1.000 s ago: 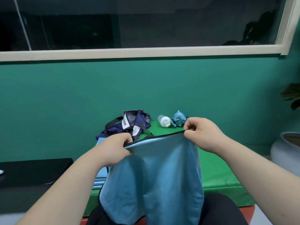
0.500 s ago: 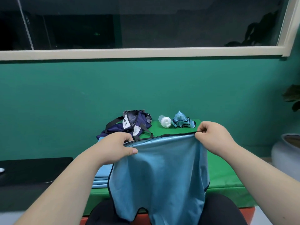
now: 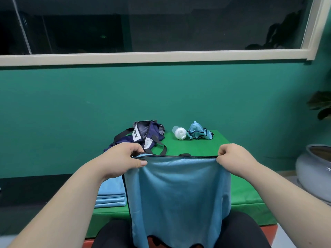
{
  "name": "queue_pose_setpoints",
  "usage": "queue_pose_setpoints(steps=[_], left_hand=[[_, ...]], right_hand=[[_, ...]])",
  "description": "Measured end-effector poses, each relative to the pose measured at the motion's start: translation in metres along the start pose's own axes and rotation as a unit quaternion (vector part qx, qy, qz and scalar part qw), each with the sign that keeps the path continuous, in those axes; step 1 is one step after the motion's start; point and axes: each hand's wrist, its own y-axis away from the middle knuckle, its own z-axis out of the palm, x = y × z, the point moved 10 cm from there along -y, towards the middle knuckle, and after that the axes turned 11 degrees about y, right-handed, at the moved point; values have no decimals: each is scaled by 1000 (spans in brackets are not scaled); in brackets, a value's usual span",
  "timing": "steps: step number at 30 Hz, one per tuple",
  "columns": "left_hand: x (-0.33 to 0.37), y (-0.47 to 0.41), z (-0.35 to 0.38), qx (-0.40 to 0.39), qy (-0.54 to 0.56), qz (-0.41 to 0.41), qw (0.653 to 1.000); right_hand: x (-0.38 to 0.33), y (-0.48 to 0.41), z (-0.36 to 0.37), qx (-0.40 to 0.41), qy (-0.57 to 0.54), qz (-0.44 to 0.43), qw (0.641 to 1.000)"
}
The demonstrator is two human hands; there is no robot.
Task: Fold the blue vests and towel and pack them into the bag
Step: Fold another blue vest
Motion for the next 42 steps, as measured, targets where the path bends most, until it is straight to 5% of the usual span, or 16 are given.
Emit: queue_pose_setpoints(steps=[11,20,28,34,42], left_hand=[[31,-4,56,-29,-64,52,996],[15,9,54,-41,-53,32,997],[0,25,56,-113,-1,0,994],[19,24,55,-75,-2,28,997],[34,21,54,-42,-33,53,997]], right_hand=[[-126,64,20,-86,-161,-248,951],[-149,75,35,-118,-263,-230,930],[-130,67,9,-46,-265,-193,944],[-131,69,16,-93,-207,-202,953],[-135,77,18,-114,-264,-215,933]])
